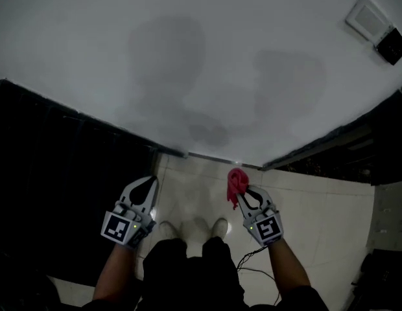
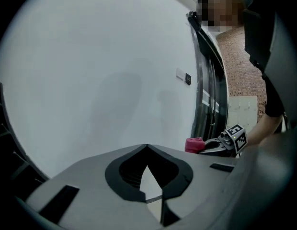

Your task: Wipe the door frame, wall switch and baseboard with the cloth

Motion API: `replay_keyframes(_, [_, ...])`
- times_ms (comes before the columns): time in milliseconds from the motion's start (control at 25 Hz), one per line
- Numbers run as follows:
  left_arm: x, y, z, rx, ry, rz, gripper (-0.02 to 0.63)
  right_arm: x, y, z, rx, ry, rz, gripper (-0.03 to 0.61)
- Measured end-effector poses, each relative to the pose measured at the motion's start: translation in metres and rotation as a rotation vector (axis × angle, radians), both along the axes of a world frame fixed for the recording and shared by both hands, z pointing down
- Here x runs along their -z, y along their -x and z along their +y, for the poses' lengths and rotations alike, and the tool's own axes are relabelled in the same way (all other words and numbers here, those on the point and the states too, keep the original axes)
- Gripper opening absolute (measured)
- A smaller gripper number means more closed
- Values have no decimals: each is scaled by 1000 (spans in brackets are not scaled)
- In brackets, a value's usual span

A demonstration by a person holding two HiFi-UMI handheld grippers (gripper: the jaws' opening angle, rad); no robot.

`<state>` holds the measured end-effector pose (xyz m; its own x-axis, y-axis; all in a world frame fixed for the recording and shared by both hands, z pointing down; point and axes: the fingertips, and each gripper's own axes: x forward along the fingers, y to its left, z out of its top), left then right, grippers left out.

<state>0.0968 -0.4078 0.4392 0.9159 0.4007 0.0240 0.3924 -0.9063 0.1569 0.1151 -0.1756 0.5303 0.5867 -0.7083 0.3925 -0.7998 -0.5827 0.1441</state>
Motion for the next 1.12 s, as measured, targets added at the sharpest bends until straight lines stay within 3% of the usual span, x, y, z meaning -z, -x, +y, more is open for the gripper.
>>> replay_keyframes(200, [-86, -31, 36, -98, -38, -31, -9, -84, -37, 21, 44, 94, -3, 46])
replay_keyframes(440, [-246, -62, 56, -155, -92, -6, -9, -254, -88, 5, 178, 207, 38, 45])
replay_keyframes(560, [-332, -83, 44, -132, -132, 10, -9, -344, -115, -19, 203, 191, 41, 44])
replay_keyframes(720, [-409, -110, 36, -115, -94, 100, -9, -442, -144, -48, 236, 159, 68, 44])
replay_keyframes(840, [-449, -115, 36, -110, -82, 127, -9, -491, -153, -68, 274, 171, 118, 44])
replay_keyframes(960, [-463, -115, 24, -77, 20, 54, -9, -522, -156, -90, 287, 222, 108, 44])
replay_keyframes(1000, [-460, -112, 19, -66, 34, 62, -9, -531, -158, -97, 276, 237, 87, 44])
replay_keyframes(1120, [-475, -95, 19, -81, -31, 76, -9, -556, -161, -118, 265, 286, 20, 44])
